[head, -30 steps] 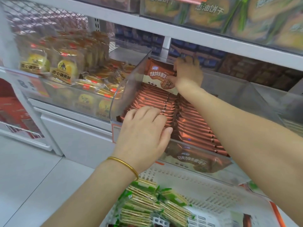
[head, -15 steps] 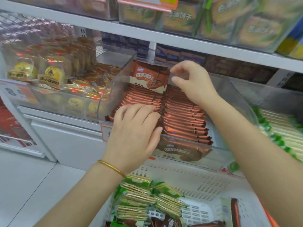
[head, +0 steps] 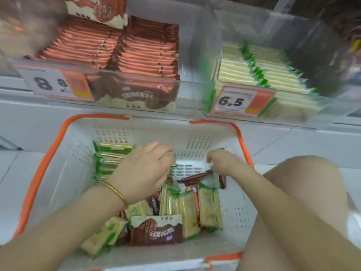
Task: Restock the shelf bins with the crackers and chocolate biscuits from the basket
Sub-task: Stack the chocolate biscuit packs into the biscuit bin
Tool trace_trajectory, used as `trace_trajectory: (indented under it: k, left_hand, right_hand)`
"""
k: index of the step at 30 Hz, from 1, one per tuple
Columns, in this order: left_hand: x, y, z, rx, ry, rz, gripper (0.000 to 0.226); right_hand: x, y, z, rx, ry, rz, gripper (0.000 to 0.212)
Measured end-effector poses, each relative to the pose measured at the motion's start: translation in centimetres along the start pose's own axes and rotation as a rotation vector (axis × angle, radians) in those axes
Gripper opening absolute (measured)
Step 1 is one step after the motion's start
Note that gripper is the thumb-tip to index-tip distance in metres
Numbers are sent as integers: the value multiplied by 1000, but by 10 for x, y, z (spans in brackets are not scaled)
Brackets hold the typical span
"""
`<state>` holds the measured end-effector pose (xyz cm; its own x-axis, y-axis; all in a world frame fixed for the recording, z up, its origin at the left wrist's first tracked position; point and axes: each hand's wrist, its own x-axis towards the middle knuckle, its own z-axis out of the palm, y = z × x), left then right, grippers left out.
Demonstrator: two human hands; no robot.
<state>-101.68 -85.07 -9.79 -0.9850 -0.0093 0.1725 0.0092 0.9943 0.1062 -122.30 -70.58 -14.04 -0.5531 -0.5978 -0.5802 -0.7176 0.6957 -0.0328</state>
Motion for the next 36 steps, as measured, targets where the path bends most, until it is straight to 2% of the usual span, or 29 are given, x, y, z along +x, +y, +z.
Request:
trace_trajectory:
  k: [4, 7, 10, 14, 18, 21, 24, 26, 28, 30, 32, 34, 36]
  left_hand:
    - [-3, 2, 6, -36, -18, -9, 30]
    - [-9, -2, 8, -43, -28, -14, 16]
    - [-12, -5, 9, -26, -59, -29, 19]
    - [-11, -5, 9, -40, -35, -53, 15]
    - [-8, -6, 10, -48, -17, -42, 14]
    - [-8, -5, 11, -40, -31, -69, 17]
    - [-6, -1, 12, -120, -167, -156, 36]
    - [-6, 1, 13, -169, -310, -216, 57]
    - [-5, 3, 13, -176, -359, -221, 77]
    - [-6, 3, 13, -187, -302, -211, 83]
    - [-4, 4, 9, -262, -168, -215, 66]
    - [0, 3, -4, -415, -65, -317, 39]
    - [3, -5, -19, -679, -47, -525, 21]
  right_hand:
    - [4, -16, 26, -197, 48, 162, 47]
    - [10, -18, 44, -156, 172, 238, 66]
    - [16, -15, 55, -51, 225, 263, 78]
    - [28, -5, 65, -46, 239, 210, 71]
    - [28, -5, 67, -39, 269, 178, 42]
    - [24, -12, 59, 33, 391, 158, 24]
    - [17, -28, 38, 267, 535, 103, 13]
    - [6, -42, 22, 617, 527, 66, 10]
    - [-10, -57, 7, 1111, 392, 90, 8]
    - [-29, -70, -6, 1443, 182, 101, 5]
    - [-43, -76, -15, 1574, 36, 66, 5]
    - [-50, -78, -19, 1640, -36, 29, 15]
    - [-52, -75, -22, 1502, 41, 26, 21]
